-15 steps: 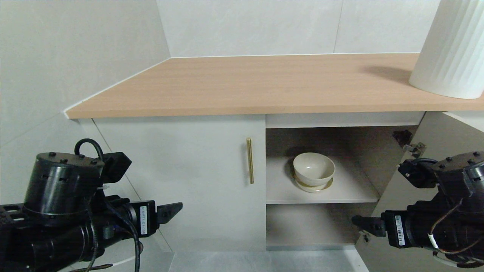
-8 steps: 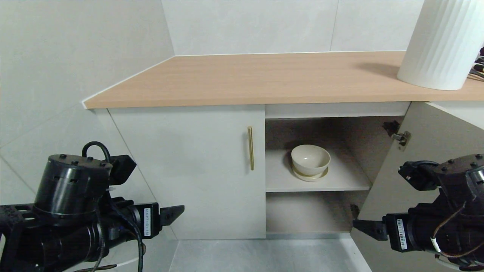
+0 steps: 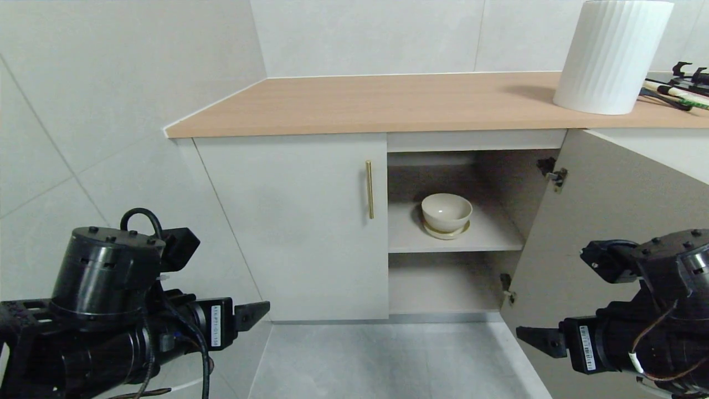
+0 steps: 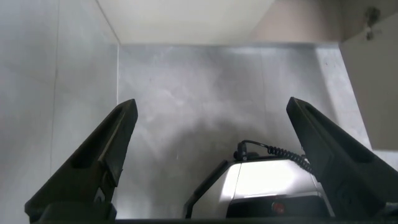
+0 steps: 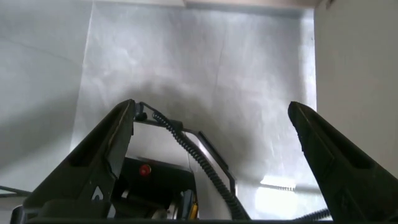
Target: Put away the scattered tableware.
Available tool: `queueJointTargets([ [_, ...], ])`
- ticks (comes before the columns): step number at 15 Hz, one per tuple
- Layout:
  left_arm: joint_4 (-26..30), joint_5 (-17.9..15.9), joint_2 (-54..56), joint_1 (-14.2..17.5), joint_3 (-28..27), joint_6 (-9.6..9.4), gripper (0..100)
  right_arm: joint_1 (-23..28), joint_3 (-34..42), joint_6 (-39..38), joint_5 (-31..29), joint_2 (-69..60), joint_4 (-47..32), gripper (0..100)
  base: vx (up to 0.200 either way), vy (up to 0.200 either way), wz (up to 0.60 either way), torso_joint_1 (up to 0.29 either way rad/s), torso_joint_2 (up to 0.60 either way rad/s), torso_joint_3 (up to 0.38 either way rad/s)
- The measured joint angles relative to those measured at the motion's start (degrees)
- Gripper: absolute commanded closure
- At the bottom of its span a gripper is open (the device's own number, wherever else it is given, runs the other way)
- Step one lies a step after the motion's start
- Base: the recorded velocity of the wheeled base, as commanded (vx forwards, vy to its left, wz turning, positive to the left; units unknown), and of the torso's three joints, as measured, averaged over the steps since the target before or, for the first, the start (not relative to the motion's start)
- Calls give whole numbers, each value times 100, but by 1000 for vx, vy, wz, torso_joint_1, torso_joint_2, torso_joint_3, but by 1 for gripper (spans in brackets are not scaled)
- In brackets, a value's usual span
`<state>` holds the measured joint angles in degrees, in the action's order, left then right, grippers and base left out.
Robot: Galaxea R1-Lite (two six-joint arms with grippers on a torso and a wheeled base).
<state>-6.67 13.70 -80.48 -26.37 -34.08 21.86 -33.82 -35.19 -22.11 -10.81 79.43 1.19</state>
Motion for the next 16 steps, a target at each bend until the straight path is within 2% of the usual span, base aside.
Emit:
queueJointTargets([
  [1,2,0,-2,0,2,0,0,0,11,26,0,2,0,0,-200,0,0,2,7,2],
  [12,0,0,-6,-4,35,-7,0,-9,74,184,-35,-17,-9,0,0,0,0,0,0,0],
  [14,0,-2,-5,-11,35,-16,0,-9,110,293,-49,-59,-115,0,0,-200,0,0,2,2],
  [16,5,9,2,-9,35,-68,0,-11,118,608,-46,-221,-588,0,0,-200,0,5,-5,5],
])
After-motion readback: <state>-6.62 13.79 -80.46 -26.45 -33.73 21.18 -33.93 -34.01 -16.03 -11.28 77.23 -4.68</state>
